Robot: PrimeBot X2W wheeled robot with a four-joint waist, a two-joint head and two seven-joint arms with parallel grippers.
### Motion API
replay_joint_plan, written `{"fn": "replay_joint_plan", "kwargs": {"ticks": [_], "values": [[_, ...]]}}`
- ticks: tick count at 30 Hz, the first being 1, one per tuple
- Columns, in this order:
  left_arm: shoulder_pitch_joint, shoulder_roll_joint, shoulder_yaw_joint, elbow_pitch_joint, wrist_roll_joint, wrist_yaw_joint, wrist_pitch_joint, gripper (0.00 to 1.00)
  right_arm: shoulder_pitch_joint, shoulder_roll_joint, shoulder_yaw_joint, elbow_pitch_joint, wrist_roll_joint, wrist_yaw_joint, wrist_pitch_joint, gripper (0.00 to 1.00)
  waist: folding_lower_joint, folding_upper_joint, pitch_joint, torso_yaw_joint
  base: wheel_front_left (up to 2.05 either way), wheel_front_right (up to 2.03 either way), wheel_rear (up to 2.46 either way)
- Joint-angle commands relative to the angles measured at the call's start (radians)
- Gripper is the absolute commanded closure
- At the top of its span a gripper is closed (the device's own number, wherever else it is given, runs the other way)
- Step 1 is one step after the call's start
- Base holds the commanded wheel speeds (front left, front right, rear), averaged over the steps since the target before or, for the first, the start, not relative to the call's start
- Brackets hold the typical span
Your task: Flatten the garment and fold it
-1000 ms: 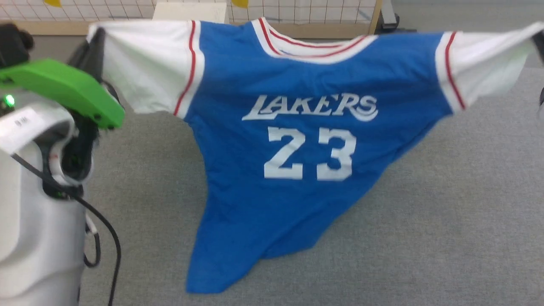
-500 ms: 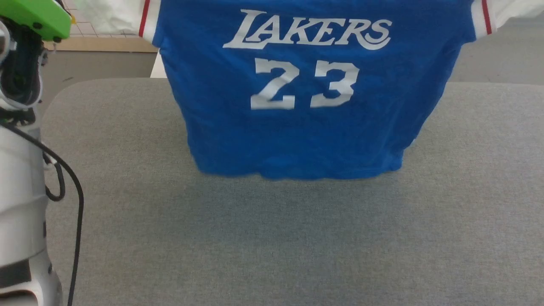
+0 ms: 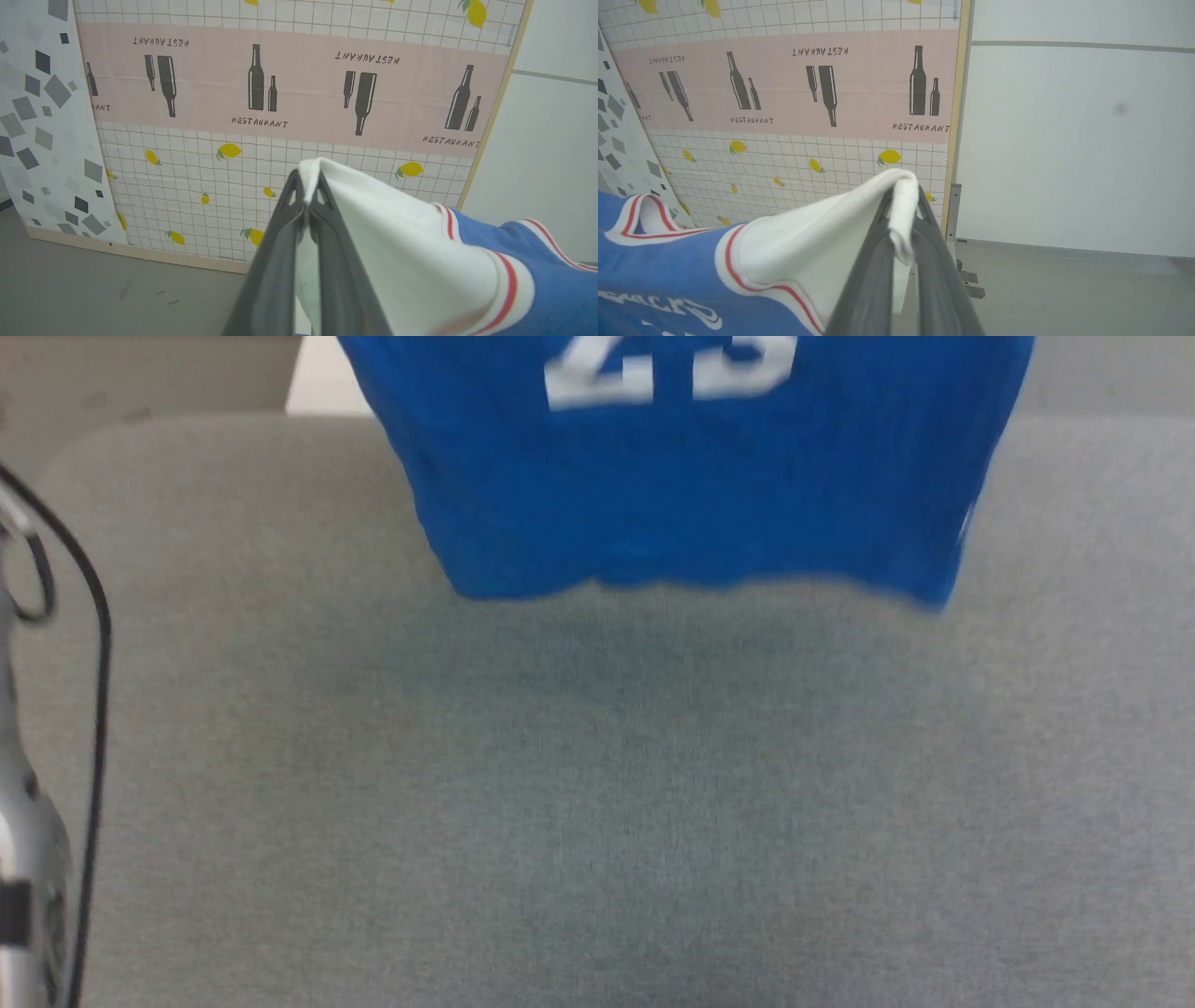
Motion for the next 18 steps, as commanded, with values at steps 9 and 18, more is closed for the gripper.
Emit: {"fn": "replay_joint_plan", "kwargs": {"ticks": [9, 18], "values": [[-0.289, 0.016, -0.022, 0.096, 0.092, 0.015, -0.152, 1.00, -0.367, 0.082, -0.061, 0.178, -0.196, -0.001, -0.136, 1.00, 0.0000, 0.0000, 0.305, -0.011, 0.00, 0.00, 0.00], [-0.367, 0.003, -0.031, 0.177, 0.114, 0.003, -0.311, 1.00, -0.484, 0.129, -0.094, 0.293, -0.259, -0.001, -0.237, 1.00, 0.0000, 0.0000, 0.404, -0.006, 0.00, 0.00, 0.00]]}}
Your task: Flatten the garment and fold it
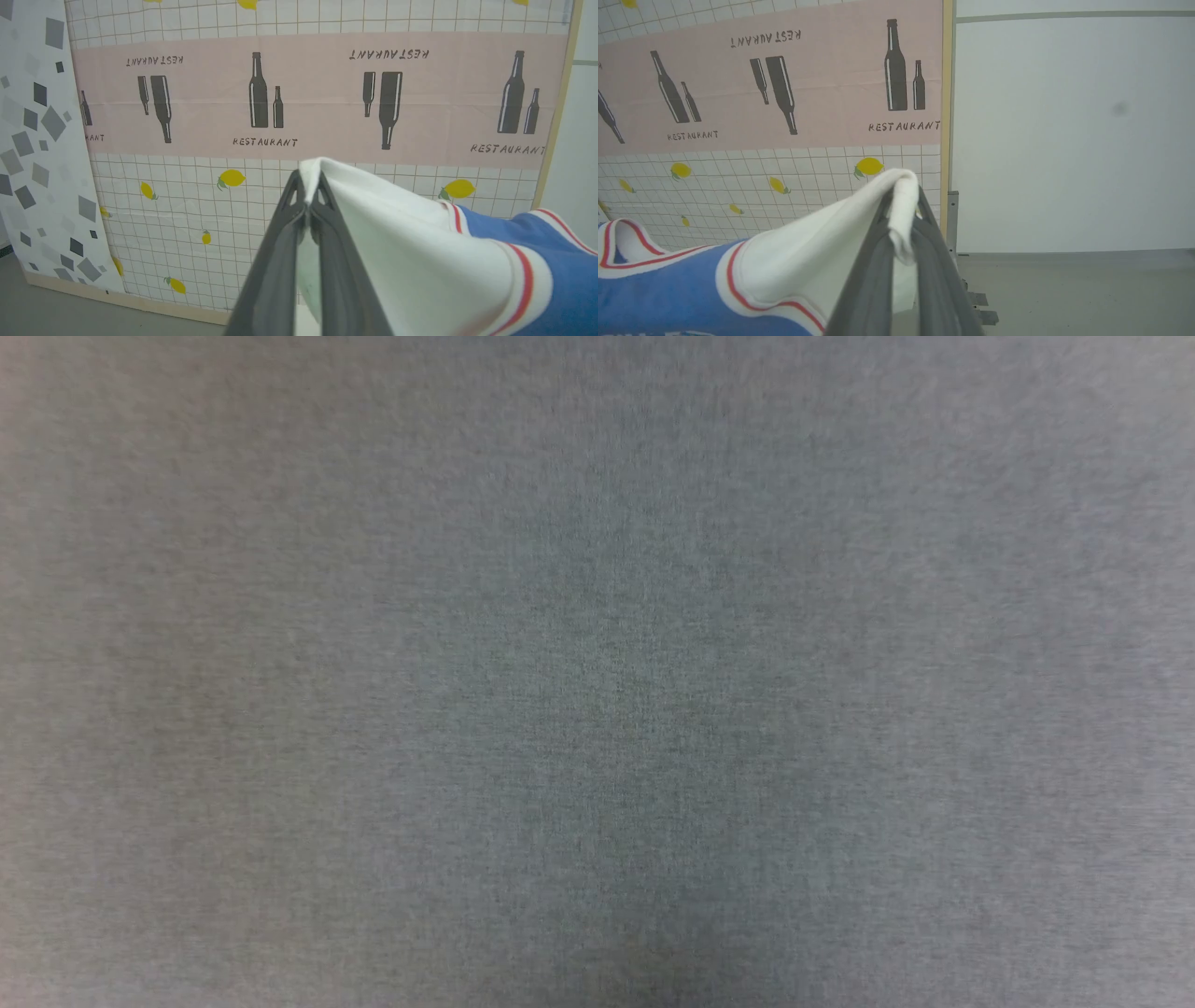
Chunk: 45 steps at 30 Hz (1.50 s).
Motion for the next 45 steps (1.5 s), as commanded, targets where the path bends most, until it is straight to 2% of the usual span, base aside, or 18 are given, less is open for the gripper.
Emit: {"fn": "replay_joint_plan", "kwargs": {"ticks": [1, 8, 14, 23, 31, 35, 39, 45], "values": [[-0.009, -0.006, 0.001, 0.017, 0.008, -0.005, -0.021, 1.00, -0.012, 0.002, 0.003, 0.014, -0.001, -0.001, -0.016, 1.00, -0.0003, 0.0000, 0.070, 0.002, 0.00, 0.00, 0.00], [0.035, -0.038, -0.010, 0.105, -0.010, -0.023, -0.084, 1.00, 0.055, -0.013, 0.025, 0.063, 0.047, -0.001, -0.054, 1.00, -0.0003, 0.0000, 0.089, 0.012, 0.00, 0.00, 0.00], [0.128, -0.075, -0.028, 0.181, -0.029, -0.055, -0.145, 1.00, 0.208, -0.026, 0.074, 0.071, 0.133, -0.001, -0.095, 1.00, -0.0003, 0.0000, 0.053, 0.025, 0.00, 0.00, 0.00], [0.454, -0.144, -0.060, 0.268, -0.081, -0.129, -0.249, 1.00, 0.632, -0.064, 0.173, 0.029, 0.348, -0.001, -0.184, 1.00, -0.0003, 0.0000, -0.145, 0.042, 0.00, 0.00, 0.00], [0.839, -0.201, -0.054, 0.224, -0.153, -0.156, -0.291, 1.00, 1.055, -0.064, 0.188, -0.040, 0.483, -0.001, -0.226, 1.00, -0.0003, 0.0000, -0.350, 0.052, 0.00, 0.00, 0.00], [1.022, -0.219, -0.053, 0.179, -0.190, -0.156, -0.272, 1.00, 1.242, -0.058, 0.167, -0.076, 0.504, -0.001, -0.240, 1.00, -0.0003, 0.0000, -0.430, 0.055, 0.00, 0.00, 0.00], [1.185, -0.225, -0.033, 0.116, -0.237, -0.135, -0.232, 1.00, 1.390, -0.044, 0.132, -0.117, 0.513, -0.001, -0.242, 1.00, -0.0003, 0.0000, -0.481, 0.048, 0.00, 0.00, 0.00], [1.410, -0.214, 0.021, -0.027, -0.300, -0.060, -0.169, 1.00, 1.577, -0.033, 0.075, -0.202, 0.504, -0.001, -0.211, 1.00, -0.0003, 0.0000, -0.539, 0.035, 0.00, 0.00, 0.00]]}}
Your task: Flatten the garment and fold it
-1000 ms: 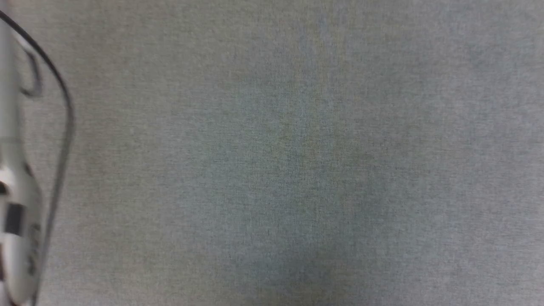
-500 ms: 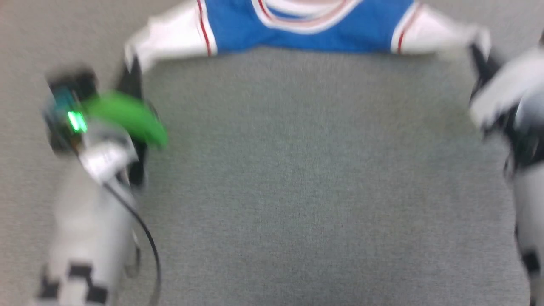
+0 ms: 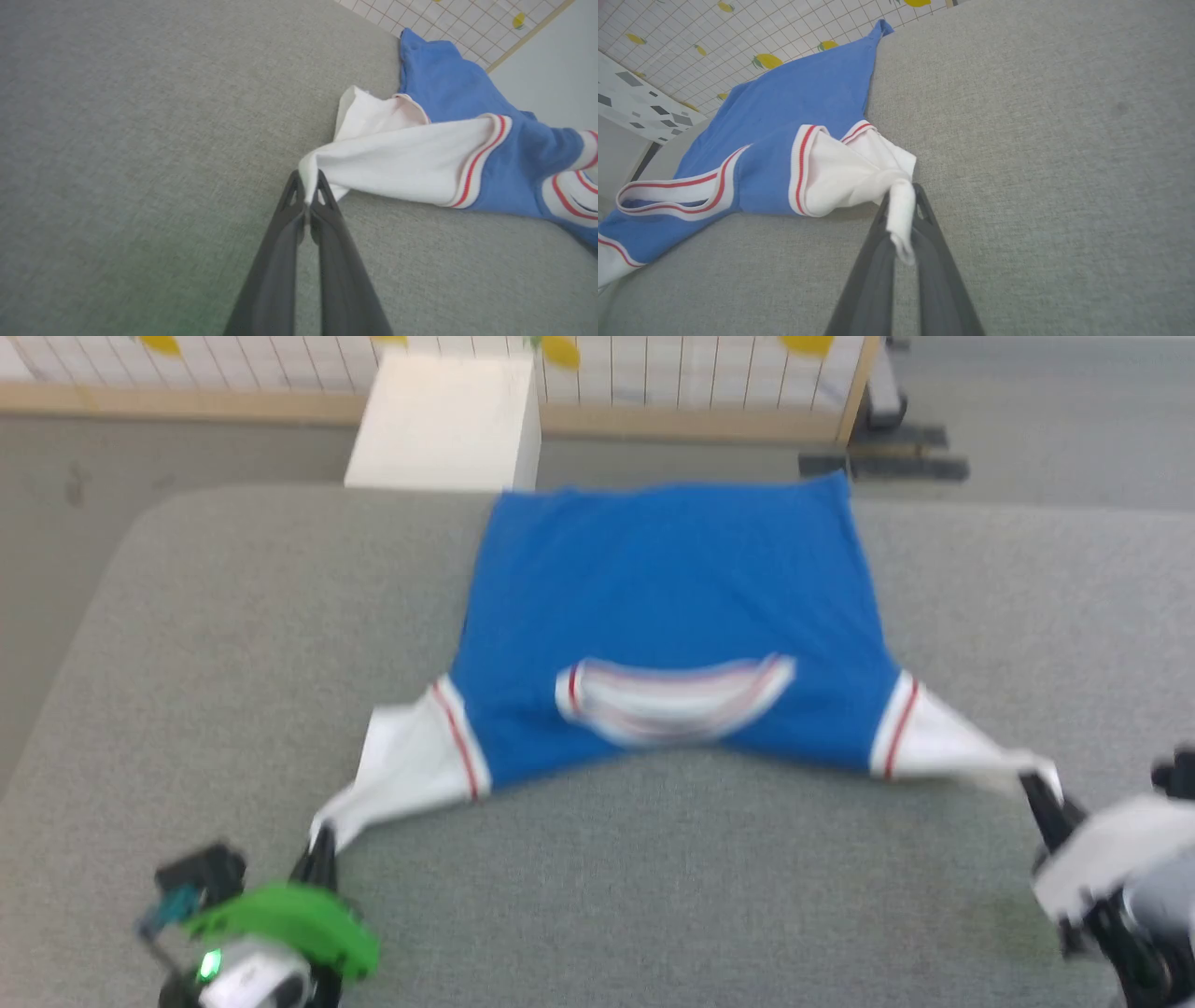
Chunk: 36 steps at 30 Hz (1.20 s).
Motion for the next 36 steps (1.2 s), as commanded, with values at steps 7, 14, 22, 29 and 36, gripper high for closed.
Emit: {"fn": "replay_joint_plan", "kwargs": {"ticks": [7, 14, 22, 29, 36], "values": [[0.217, 0.028, 0.044, -0.208, -0.052, 0.100, 0.102, 1.00, 0.195, 0.006, -0.088, -0.144, -0.029, -0.001, 0.104, 1.00, 0.0002, 0.0000, -0.071, -0.012, 0.00, 0.00, 0.00], [0.299, 0.092, 0.022, -0.351, -0.015, 0.177, 0.225, 1.00, 0.279, 0.007, -0.111, -0.296, -0.099, -0.001, 0.266, 1.00, 0.0002, 0.0000, -0.054, -0.022, 0.00, 0.00, 0.00], [0.218, 0.207, -0.102, -0.398, 0.114, 0.206, 0.434, 1.00, 0.162, -0.077, 0.067, -0.379, -0.227, -0.001, 0.598, 1.00, 0.0002, 0.0000, -0.003, -0.041, 0.00, 0.00, 0.00], [0.167, 0.192, -0.113, -0.403, 0.105, 0.204, 0.450, 1.00, 0.059, -0.122, 0.211, -0.306, -0.273, -0.001, 0.847, 1.00, 0.0002, 0.0000, 0.045, -0.033, 0.00, 0.00, 0.00], [0.159, 0.165, -0.115, -0.394, 0.086, 0.196, 0.422, 1.00, 0.051, -0.140, 0.285, -0.224, -0.276, -0.001, 0.947, 1.00, 0.0002, 0.0000, 0.061, -0.018, 0.00, 0.00, 0.00]]}}
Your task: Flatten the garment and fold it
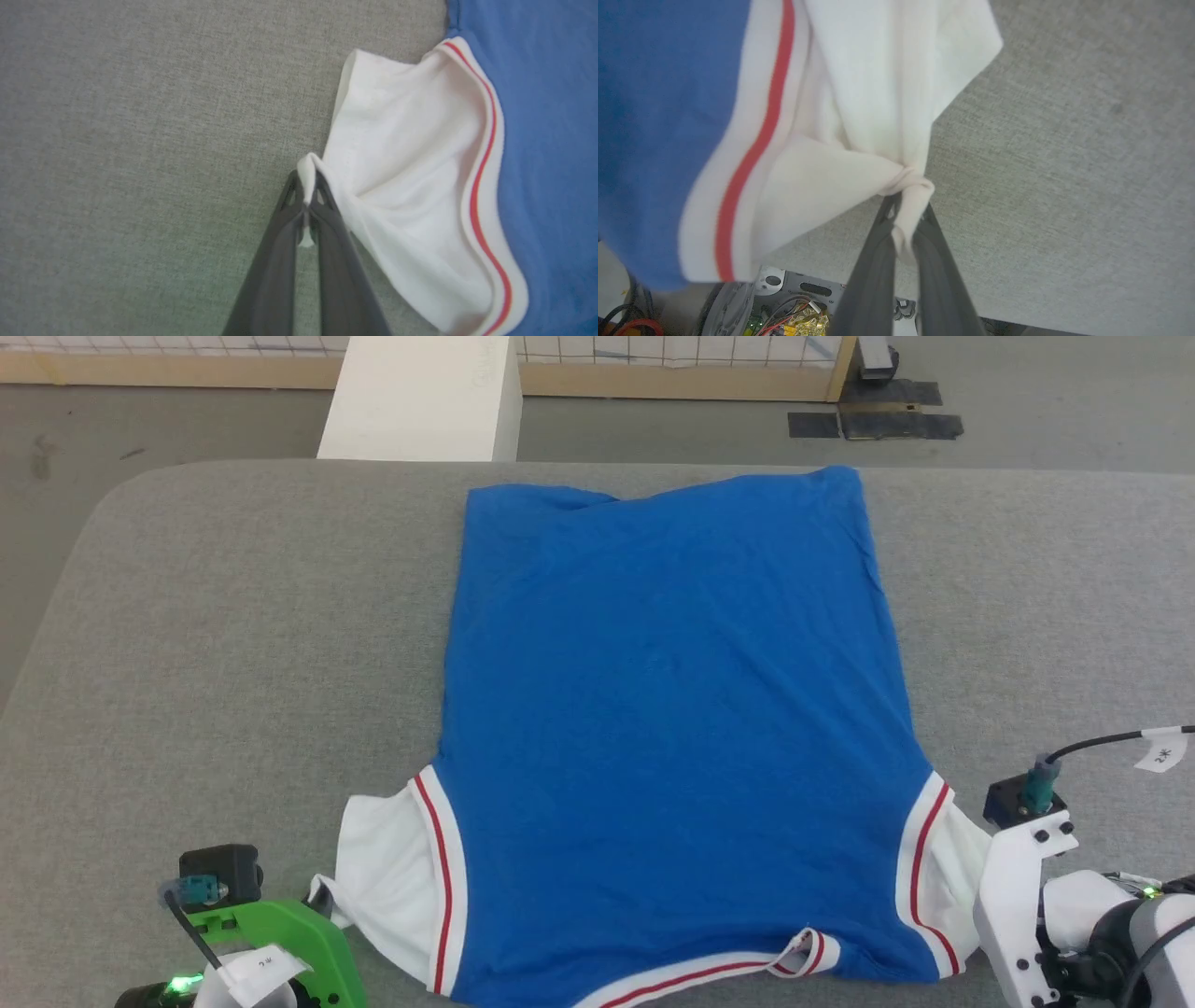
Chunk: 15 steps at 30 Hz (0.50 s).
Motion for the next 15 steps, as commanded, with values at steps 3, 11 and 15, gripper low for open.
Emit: {"fn": "replay_joint_plan", "kwargs": {"ticks": [3, 11, 15], "values": [[-0.012, -0.010, 0.005, 0.004, -0.008, -0.005, -0.017, 1.00, 0.004, 0.007, 0.004, 0.027, 0.020, -0.001, -0.005, 0.73, 0.0001, 0.0000, -0.002, 0.000, 0.00, 0.00, 0.00], [0.021, -0.015, 0.031, -0.006, -0.029, 0.008, -0.048, 1.00, 0.015, 0.038, -0.140, -0.044, 0.097, -0.001, -0.059, 0.00, 0.0001, 0.0000, -0.044, -0.021, 0.00, 0.00, 0.00], [0.044, -0.015, 0.039, -0.013, -0.037, 0.015, -0.054, 1.00, 0.042, 0.073, -0.259, -0.128, 0.134, -0.001, -0.082, 0.00, 0.0001, 0.0000, -0.073, -0.034, 0.00, 0.00, 0.00]]}}
